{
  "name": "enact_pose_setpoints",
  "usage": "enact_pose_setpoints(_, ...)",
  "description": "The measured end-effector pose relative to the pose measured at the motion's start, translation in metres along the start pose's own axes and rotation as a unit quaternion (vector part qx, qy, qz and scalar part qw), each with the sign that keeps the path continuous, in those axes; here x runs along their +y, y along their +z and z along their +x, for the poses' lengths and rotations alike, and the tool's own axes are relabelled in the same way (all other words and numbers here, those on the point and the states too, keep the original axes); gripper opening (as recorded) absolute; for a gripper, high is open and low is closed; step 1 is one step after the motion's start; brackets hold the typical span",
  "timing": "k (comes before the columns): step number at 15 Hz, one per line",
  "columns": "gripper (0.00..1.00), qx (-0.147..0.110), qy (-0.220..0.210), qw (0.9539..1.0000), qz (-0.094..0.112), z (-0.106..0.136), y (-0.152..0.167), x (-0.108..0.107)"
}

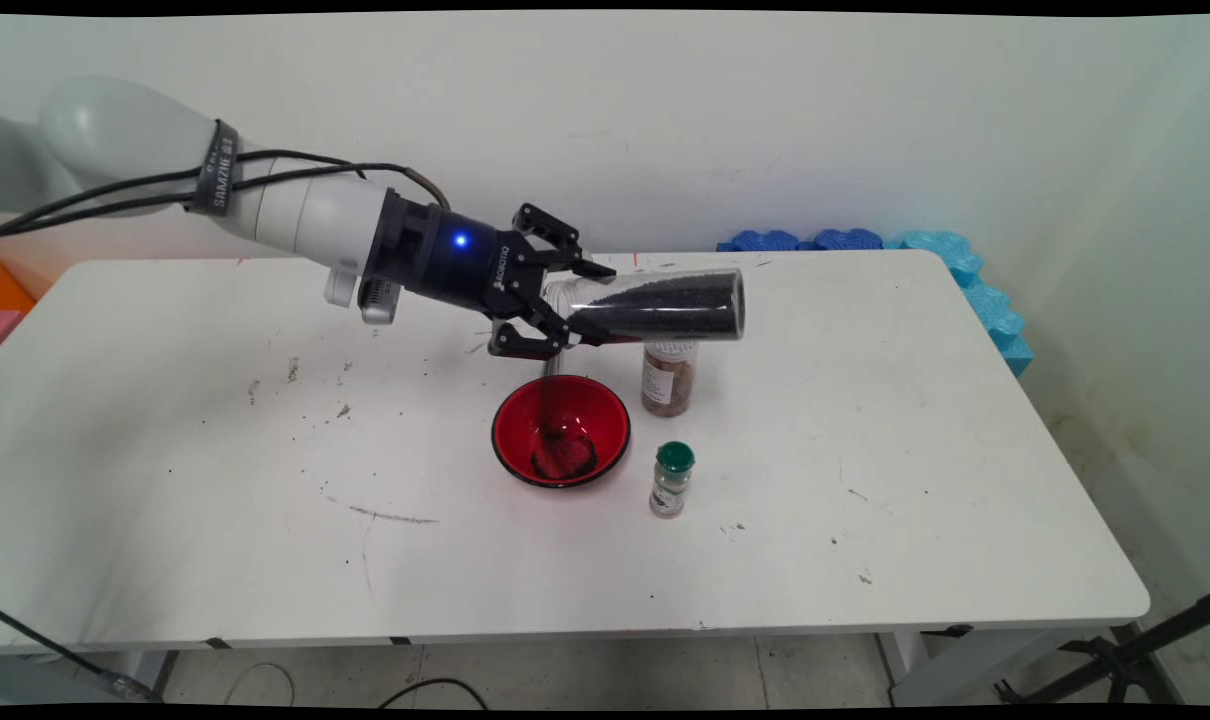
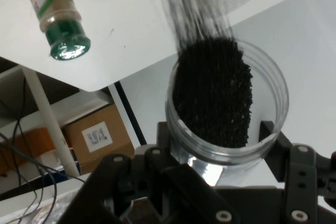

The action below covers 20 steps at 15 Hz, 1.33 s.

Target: Pour the black seasoning powder in the red bowl

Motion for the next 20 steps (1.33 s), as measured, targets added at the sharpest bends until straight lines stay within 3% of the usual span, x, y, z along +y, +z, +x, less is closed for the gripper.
enact_pose_setpoints(20, 0.0, -0.007, -0.026, 0.9996, -0.002, -0.008, 0.0, -0.015)
